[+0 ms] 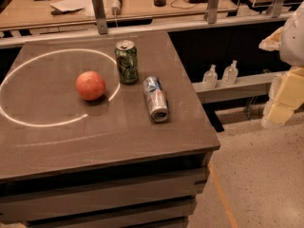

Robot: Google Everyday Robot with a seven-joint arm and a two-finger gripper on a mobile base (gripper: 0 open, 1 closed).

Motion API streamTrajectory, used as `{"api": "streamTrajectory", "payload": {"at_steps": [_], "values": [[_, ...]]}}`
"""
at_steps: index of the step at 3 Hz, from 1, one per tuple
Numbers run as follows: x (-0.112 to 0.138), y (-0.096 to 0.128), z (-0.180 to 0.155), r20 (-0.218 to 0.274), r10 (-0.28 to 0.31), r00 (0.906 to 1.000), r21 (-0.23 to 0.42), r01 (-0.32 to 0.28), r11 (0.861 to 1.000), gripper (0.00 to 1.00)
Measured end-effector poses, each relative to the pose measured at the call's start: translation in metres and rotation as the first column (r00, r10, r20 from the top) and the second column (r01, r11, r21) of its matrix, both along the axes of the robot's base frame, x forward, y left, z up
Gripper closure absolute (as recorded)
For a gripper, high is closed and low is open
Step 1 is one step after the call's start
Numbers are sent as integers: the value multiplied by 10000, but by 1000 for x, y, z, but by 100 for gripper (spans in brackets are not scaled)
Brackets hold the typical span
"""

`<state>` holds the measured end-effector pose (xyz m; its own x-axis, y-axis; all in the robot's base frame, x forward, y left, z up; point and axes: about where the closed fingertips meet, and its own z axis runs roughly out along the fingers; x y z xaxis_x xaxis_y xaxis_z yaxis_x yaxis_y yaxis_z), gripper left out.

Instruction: Knock green can over

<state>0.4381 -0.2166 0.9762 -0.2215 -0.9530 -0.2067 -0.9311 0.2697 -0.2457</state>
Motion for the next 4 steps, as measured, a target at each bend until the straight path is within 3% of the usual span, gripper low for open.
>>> {"api": "streamTrajectory", "payload": {"at_steps": [1,2,3,4], "values": [[0,0,0,3,1,10000,2,-1,10000,0],[13,18,3,352,374,9987,785,-401,9961,0],[44,54,10,913,918,9916,2037,-1088,9730,0],[100,117,23,1886,1207,9746,3770,-1854,9075,0]]}}
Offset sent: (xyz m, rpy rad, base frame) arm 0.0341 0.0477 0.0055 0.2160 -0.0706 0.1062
